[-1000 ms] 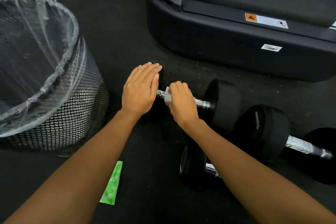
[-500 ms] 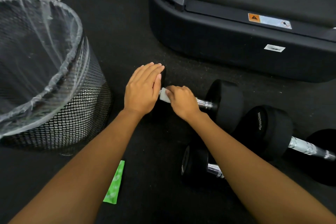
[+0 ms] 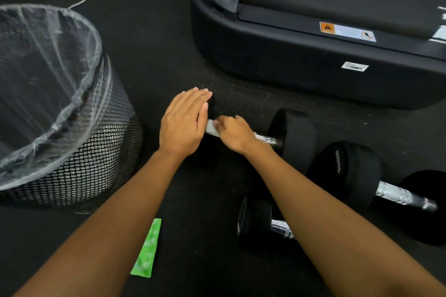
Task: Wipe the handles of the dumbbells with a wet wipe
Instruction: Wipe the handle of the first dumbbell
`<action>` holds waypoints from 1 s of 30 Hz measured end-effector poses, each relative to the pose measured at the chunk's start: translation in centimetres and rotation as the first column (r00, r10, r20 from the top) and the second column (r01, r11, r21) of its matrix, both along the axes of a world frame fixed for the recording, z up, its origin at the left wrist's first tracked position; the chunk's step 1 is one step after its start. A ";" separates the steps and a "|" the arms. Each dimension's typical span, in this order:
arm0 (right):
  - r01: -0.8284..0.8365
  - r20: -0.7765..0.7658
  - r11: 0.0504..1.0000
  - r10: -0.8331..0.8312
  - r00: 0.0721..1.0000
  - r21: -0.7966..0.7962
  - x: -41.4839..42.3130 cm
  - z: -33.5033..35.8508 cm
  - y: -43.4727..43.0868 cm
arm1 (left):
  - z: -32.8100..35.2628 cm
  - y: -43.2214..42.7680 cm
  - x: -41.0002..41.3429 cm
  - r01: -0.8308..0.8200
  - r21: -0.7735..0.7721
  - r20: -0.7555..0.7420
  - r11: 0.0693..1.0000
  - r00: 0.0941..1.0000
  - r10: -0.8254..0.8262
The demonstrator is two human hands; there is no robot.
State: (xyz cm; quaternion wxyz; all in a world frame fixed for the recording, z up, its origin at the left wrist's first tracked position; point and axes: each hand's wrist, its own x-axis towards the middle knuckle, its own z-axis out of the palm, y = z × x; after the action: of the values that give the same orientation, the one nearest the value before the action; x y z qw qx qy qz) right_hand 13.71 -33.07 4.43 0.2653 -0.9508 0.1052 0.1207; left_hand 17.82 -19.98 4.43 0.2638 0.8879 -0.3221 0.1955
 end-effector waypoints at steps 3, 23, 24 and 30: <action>0.002 0.085 0.999 -0.006 0.996 0.041 -0.6 -0.7 -0.5 | 0.0 0.0 -0.1 0.001 0.006 -0.003 1.000 1.000 -0.001; 0.155 0.386 0.988 -0.137 0.912 -0.015 -3.6 -2.2 -0.4 | 0.2 0.1 -0.1 0.002 0.006 -0.033 1.000 0.999 -0.002; 0.162 0.327 0.986 -0.144 0.934 -0.026 -3.1 -1.8 -0.7 | 0.2 0.1 -0.1 0.004 0.003 -0.034 1.000 0.999 -0.004; 0.120 0.020 0.993 -0.119 0.993 -0.004 -0.1 0.4 -0.3 | 0.3 0.0 0.0 -0.002 0.003 -0.024 1.000 1.000 0.002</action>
State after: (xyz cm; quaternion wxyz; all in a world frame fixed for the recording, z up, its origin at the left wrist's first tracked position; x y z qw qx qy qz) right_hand 13.61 -33.40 4.83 0.2704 -0.9447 0.1596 0.0948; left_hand 17.83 -19.94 4.73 0.2663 0.8909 -0.3183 0.1845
